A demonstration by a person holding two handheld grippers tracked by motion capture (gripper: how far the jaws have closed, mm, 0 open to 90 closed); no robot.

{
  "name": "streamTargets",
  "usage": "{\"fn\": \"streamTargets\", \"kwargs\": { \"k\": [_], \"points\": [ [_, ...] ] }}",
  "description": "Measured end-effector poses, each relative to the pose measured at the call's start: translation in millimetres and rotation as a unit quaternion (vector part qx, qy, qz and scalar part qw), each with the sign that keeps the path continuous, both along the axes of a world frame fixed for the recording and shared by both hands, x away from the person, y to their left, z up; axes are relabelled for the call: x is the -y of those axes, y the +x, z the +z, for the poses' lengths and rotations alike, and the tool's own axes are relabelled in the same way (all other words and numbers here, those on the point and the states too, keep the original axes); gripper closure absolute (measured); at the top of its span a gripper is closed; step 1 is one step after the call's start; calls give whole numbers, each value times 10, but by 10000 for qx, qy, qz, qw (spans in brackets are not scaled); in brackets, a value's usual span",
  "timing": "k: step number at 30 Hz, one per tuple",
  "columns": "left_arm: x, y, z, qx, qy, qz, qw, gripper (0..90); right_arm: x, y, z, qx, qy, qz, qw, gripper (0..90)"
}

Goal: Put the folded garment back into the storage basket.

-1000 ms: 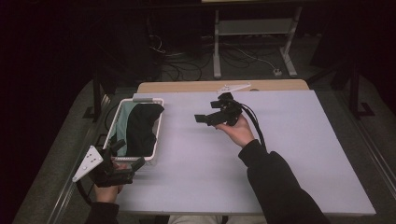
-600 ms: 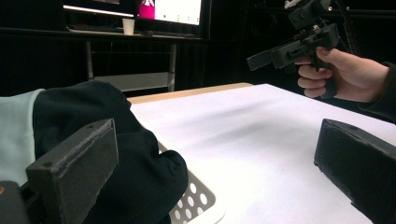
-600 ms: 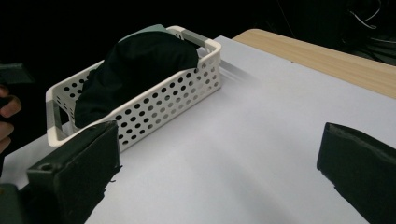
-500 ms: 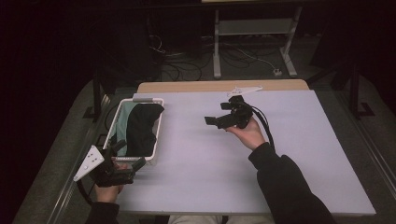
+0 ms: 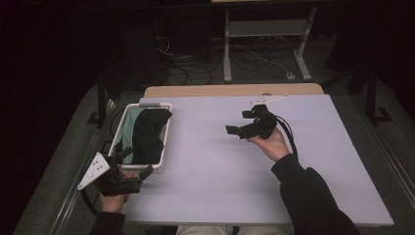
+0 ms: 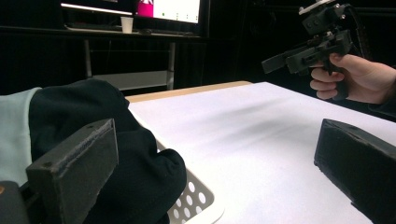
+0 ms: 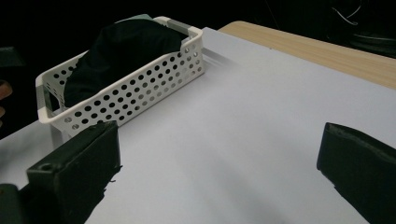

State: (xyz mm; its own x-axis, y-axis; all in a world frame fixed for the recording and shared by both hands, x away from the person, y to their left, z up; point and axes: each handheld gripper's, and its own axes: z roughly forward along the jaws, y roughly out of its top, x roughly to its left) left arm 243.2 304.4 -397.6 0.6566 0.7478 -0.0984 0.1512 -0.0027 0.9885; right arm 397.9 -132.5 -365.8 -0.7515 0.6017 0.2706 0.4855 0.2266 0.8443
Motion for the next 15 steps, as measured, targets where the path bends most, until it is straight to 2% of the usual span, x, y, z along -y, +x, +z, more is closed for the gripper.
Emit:
{"fn": "streamTargets", "kwargs": {
  "k": [15],
  "points": [
    [9,2,-2,-15,12,-16,10000,0,335,-86,-97,-15,-7,-225,9997,0]
  ]
}}
